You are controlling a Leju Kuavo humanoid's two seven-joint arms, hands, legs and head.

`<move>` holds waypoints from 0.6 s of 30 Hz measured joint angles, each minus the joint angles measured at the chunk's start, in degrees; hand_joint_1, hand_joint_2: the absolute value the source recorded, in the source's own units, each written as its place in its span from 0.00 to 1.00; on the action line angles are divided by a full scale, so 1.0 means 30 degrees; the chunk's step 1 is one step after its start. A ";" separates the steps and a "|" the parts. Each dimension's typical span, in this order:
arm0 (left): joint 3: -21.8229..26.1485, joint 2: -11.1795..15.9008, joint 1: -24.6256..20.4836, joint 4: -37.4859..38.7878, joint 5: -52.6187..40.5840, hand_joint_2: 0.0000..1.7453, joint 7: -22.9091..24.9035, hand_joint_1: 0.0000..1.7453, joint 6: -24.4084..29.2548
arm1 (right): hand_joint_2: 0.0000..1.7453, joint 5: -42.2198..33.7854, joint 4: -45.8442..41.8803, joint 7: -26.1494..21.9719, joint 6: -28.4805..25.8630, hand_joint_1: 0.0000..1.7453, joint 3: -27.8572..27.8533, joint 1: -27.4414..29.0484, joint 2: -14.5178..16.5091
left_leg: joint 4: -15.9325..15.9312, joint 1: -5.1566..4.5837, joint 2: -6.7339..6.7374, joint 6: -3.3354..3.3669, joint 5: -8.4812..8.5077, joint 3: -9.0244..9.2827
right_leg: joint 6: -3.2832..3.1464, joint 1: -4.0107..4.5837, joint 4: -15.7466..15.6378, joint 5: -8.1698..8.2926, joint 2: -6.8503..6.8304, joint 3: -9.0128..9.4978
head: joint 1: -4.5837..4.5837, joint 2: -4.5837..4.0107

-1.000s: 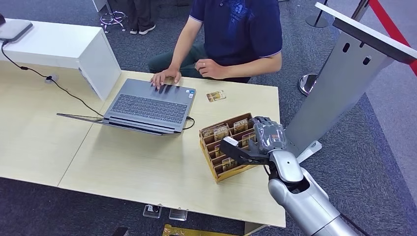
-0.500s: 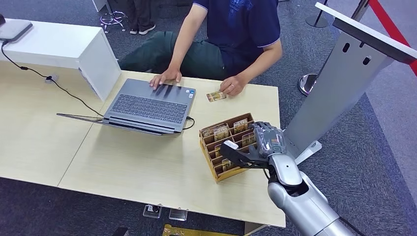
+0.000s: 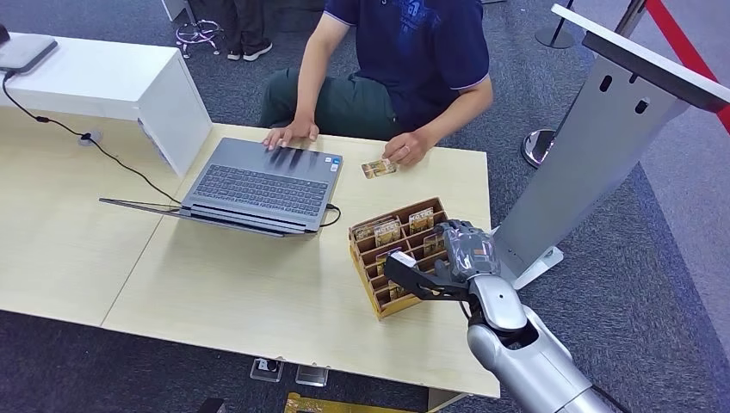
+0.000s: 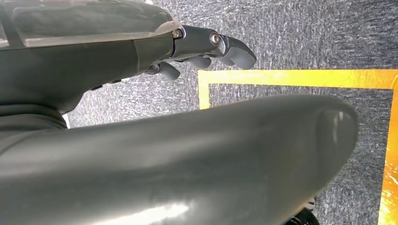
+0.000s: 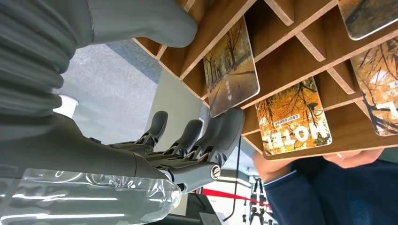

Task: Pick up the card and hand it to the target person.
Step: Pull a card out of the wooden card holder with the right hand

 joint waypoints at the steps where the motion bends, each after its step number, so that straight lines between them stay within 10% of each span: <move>1: 0.0000 0.0000 0.0000 0.0000 -0.0002 0.00 0.0000 0.00 0.0000 | 1.00 -0.0013 -0.0002 0.0029 0.0013 0.38 0.0000 0.0014 -0.0007 | 0.0000 0.0000 0.0000 0.0000 0.0000 0.0001 | 0.0000 0.0000 0.0000 0.0000 0.0000 0.0000 | 0.0000 0.0002; 18: 0.0000 0.0000 0.0024 0.0000 -0.0166 0.00 -0.0004 0.00 -0.0007 | 1.00 -0.0137 -0.0151 0.0220 0.0036 0.39 -0.0058 0.0458 -0.0328 | 0.0001 0.0000 0.0002 0.0000 0.0000 0.0010 | -0.0007 0.0000 0.0000 0.0005 0.0005 0.0004 | 0.0007 0.0002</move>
